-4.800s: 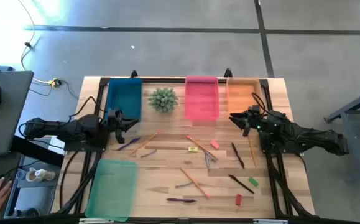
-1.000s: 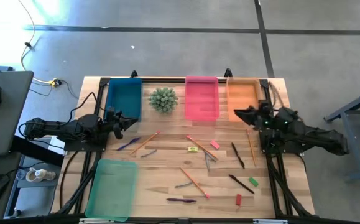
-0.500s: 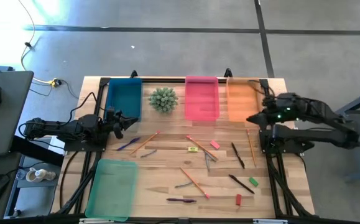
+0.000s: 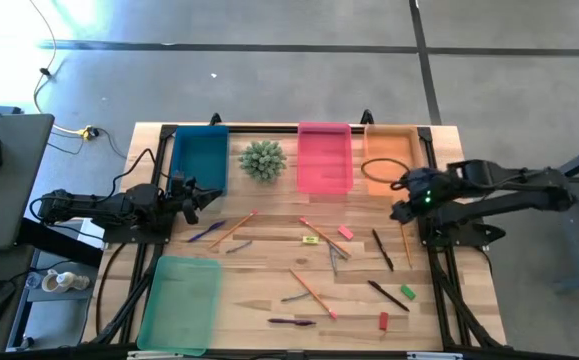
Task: Sort crayons/erasers/pens/pencils in bins
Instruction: Put the black pen into the orange bin
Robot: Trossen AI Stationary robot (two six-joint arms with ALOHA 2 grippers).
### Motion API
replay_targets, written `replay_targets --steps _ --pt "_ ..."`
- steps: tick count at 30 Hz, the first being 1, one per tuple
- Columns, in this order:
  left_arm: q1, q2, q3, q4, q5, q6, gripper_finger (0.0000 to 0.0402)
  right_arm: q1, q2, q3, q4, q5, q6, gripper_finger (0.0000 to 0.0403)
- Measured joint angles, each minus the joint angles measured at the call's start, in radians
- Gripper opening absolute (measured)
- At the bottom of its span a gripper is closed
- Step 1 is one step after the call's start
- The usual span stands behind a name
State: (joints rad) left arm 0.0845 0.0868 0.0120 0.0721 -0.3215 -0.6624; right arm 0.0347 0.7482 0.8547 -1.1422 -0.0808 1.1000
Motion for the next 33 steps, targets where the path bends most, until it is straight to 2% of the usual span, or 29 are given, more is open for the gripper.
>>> replay_targets --steps 9,13,20,23,33 --pt "0.0 0.0 0.0 0.0 0.005 0.0 0.0003 0.208 0.113 -0.026 0.002 0.051 0.134 0.0145" --pt "0.0 0.0 0.0 0.0 0.005 0.0 0.0003 0.273 0.17 -0.052 0.015 0.058 0.175 0.0164" --pt "0.0 0.0 0.0 0.0 0.005 0.0 0.0003 0.341 0.286 -0.059 0.048 0.086 0.295 0.0206" --pt "0.0 0.0 0.0 0.0 0.005 0.001 0.0003 0.372 0.344 -0.059 0.053 0.095 0.339 0.0208" --pt "0.0 0.0 0.0 0.0 0.005 0.001 0.0003 0.443 0.527 -0.06 0.104 0.085 0.333 0.0208"
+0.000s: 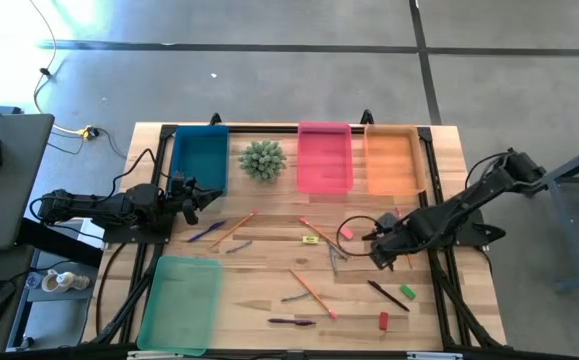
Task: Sort crayons/erasers/pens/pencils in bins
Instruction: Put the black pen into the orange bin
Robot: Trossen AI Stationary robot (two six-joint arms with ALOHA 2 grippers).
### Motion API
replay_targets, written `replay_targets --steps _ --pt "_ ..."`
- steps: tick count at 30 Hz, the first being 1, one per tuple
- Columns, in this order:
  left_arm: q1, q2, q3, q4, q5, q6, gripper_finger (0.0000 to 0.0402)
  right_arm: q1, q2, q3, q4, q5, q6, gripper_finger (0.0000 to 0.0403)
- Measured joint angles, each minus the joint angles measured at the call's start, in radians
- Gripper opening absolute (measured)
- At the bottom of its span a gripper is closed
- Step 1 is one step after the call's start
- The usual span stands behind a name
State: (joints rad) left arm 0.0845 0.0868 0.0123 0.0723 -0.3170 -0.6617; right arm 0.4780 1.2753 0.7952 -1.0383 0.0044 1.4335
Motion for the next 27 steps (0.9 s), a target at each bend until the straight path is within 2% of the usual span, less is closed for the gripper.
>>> replay_targets --steps 6,12,21,27 --pt "0.0 0.0 0.0 0.0 0.0 0.0 0.0003 0.001 0.062 -0.005 0.064 -0.031 -0.049 0.0208" --pt "0.0 0.0 0.0 0.0 0.0 -0.002 0.0003 0.0 0.066 -0.122 0.233 -0.063 -0.006 0.0208" --pt "0.0 0.0 0.0 0.0 0.0 -0.015 0.0003 0.0 0.066 -0.14 0.237 -0.037 0.006 0.0208" --pt "0.0 0.0 0.0 0.001 0.0 -0.016 0.0003 0.0 0.067 -0.216 0.317 -0.057 0.052 0.0208"
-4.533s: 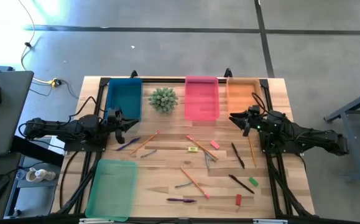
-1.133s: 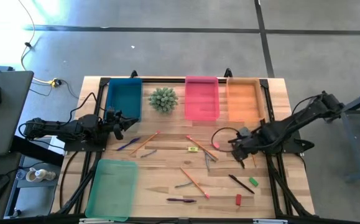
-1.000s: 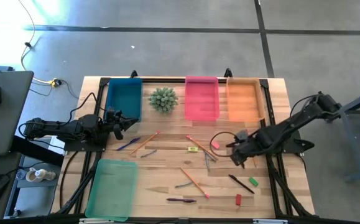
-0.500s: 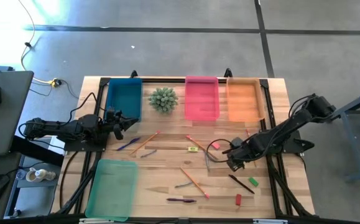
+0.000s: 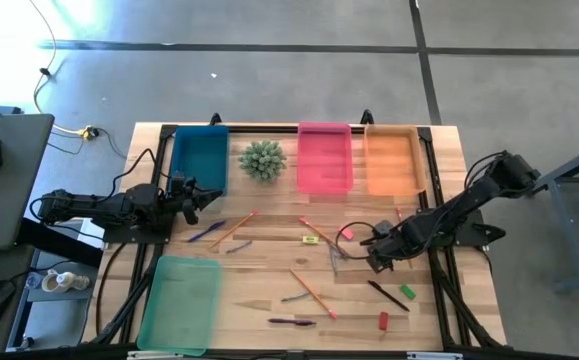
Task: Sort crayons/erasers/pens/pencils in bins
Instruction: Put the black pen into the orange bin
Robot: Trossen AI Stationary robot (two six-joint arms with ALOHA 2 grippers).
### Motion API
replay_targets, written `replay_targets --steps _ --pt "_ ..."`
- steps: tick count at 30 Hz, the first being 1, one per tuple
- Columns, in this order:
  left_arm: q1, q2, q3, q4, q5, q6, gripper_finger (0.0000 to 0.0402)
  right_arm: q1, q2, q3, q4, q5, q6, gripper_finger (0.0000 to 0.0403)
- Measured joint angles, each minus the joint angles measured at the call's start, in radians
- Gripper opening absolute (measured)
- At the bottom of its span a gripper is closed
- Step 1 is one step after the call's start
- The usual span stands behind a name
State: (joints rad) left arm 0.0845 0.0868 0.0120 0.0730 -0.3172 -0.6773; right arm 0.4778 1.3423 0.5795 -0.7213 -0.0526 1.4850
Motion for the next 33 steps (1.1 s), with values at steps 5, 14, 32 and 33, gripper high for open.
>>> replay_targets --steps 5,14,32,33 --pt "0.0 0.0 0.0 0.0 0.0 0.0 0.0003 0.0 -0.001 -0.011 0.004 -0.004 0.028 0.0179" --pt "0.0 0.0 0.0 0.0 0.0 0.0 0.0003 0.0 -0.001 -0.012 -0.028 -0.003 0.083 0.0071" --pt "0.0 0.0 0.0 0.0 0.0 0.0 0.0003 0.0 0.0 -0.005 -0.031 -0.016 0.035 0.0018" --pt "0.0 0.0 0.0 0.0 0.0 0.0 0.0003 0.0 0.0 0.001 -0.023 -0.024 0.029 0.0018"
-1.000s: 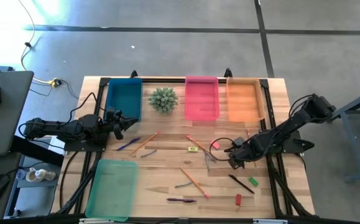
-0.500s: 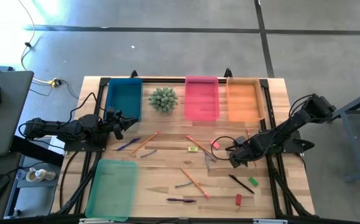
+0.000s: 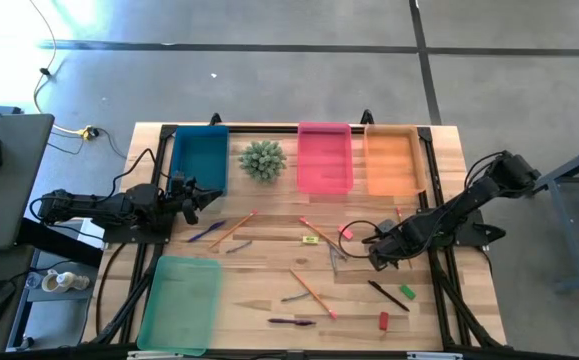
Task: Sort crayons/erasers/pens/pencils in bins
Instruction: Put the black pen into the orange bin
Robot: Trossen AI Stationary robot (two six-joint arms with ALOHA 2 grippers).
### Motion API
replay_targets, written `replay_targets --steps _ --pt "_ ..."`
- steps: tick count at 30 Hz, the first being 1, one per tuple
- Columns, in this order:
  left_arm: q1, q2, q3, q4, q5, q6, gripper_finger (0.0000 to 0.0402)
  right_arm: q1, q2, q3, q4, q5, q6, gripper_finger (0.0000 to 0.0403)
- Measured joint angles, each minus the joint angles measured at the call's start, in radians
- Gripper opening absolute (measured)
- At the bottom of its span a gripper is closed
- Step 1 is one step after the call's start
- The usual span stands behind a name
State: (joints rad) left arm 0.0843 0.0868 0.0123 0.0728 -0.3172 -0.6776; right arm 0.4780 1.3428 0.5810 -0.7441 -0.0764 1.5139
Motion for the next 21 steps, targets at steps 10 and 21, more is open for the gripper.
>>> replay_targets --steps 10,21 --pt "0.0 0.0 0.0 0.0 0.0 0.0 0.0003 0.0 -0.001 0.085 0.031 0.035 -0.056 0.0018" --pt "0.0 0.0 0.0 0.0 0.0 0.0 0.0003 -0.038 -0.002 0.193 0.057 0.236 -0.057 0.0018"
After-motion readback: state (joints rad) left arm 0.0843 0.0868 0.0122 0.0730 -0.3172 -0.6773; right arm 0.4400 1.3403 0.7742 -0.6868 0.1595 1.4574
